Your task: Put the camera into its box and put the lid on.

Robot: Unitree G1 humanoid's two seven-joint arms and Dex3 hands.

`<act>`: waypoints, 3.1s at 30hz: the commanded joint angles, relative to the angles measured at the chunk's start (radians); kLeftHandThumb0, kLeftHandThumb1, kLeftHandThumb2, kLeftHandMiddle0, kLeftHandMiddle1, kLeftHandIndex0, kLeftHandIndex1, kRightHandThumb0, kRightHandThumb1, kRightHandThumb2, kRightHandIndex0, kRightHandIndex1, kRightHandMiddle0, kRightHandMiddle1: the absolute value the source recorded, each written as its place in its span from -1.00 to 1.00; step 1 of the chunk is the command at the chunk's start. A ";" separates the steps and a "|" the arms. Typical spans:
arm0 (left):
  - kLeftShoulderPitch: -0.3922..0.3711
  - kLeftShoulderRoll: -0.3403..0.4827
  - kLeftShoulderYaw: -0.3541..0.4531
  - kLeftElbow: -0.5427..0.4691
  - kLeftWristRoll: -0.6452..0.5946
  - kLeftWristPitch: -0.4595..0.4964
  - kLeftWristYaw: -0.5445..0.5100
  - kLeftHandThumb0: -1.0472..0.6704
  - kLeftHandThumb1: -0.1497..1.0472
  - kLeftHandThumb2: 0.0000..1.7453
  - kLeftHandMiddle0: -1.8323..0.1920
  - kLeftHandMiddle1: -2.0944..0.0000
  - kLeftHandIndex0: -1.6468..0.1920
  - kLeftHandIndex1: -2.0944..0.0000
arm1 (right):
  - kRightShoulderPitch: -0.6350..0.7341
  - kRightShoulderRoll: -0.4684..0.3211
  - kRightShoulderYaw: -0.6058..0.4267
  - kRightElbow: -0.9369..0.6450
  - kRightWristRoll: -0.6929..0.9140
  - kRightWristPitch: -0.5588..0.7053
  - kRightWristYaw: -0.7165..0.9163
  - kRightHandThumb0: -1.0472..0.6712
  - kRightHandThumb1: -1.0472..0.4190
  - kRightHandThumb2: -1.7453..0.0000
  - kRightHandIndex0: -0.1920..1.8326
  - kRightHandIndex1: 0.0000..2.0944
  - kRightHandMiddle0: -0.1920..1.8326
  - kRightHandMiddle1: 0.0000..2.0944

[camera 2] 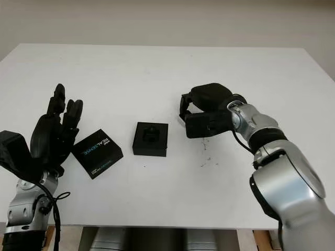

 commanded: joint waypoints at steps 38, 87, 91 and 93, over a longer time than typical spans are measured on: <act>0.047 0.006 0.001 -0.049 -0.015 0.019 -0.020 -0.51 1.00 -0.68 1.00 1.00 1.00 0.98 | 0.235 0.128 -0.497 -0.304 0.606 0.098 0.288 -0.17 -0.86 0.94 -0.55 -0.98 -0.55 0.64; 0.038 -0.003 -0.001 -0.047 -0.013 0.018 -0.020 -0.52 1.00 -0.67 1.00 1.00 1.00 0.98 | 0.599 0.363 -0.479 -0.888 0.700 0.594 0.262 -0.23 -0.86 0.94 -0.67 -0.95 -0.56 0.62; 0.037 -0.007 0.001 -0.048 -0.019 0.019 -0.018 -0.52 1.00 -0.68 1.00 1.00 1.00 0.98 | 0.600 0.365 -0.474 -0.890 0.696 0.606 0.262 -0.23 -0.86 0.94 -0.67 -0.95 -0.56 0.61; 0.040 -0.005 0.000 -0.050 -0.015 0.018 -0.017 -0.52 1.00 -0.68 1.00 1.00 1.00 0.98 | 0.603 0.366 -0.469 -0.894 0.694 0.607 0.264 -0.23 -0.85 0.94 -0.66 -0.95 -0.56 0.60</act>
